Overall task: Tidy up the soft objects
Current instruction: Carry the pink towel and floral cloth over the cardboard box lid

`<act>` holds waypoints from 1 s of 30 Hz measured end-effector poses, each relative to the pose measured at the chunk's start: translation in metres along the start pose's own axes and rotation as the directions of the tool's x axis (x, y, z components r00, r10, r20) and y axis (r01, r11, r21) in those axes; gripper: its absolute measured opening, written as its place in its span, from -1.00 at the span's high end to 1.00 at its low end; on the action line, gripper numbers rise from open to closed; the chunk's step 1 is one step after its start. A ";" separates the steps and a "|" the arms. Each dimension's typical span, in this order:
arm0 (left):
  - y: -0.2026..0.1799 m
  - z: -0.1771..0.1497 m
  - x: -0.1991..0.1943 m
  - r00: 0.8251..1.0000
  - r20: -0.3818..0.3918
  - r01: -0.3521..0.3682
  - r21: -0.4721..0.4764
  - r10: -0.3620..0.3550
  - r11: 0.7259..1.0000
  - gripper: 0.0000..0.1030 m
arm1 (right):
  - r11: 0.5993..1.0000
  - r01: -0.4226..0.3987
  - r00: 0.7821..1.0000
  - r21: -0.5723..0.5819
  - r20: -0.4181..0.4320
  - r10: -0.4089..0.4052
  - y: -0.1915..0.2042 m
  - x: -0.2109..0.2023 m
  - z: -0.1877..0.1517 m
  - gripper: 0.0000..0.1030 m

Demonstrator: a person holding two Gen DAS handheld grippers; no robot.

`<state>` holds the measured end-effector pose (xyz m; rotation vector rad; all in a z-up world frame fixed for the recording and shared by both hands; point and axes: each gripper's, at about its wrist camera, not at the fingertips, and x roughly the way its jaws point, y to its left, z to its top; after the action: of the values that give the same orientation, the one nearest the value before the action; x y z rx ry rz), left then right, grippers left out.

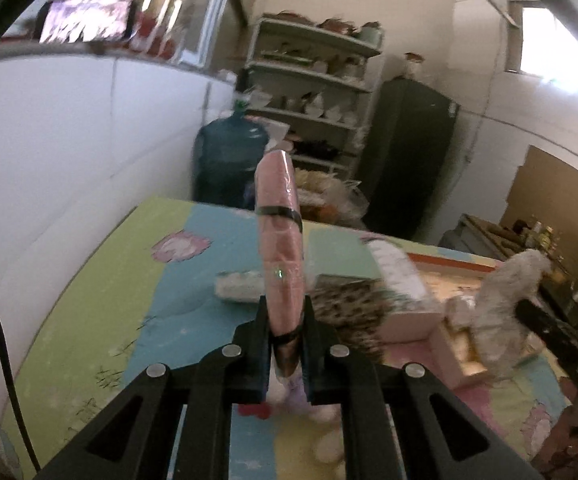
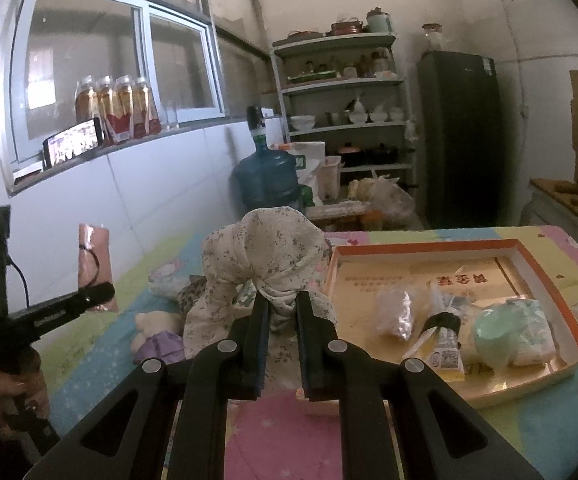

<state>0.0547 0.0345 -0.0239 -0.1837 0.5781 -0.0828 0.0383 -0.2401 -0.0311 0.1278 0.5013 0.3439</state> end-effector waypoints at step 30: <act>-0.172 0.015 0.024 0.954 -0.039 0.298 0.196 -0.297 0.934 0.76 | 0.970 0.198 0.970 0.145 0.112 -0.215 -0.106 -0.063 0.013 0.74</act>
<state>0.0785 -0.1352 0.0098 -0.0740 0.5436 -0.4352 0.0239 -0.3616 -0.0134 0.2233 0.4071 0.0970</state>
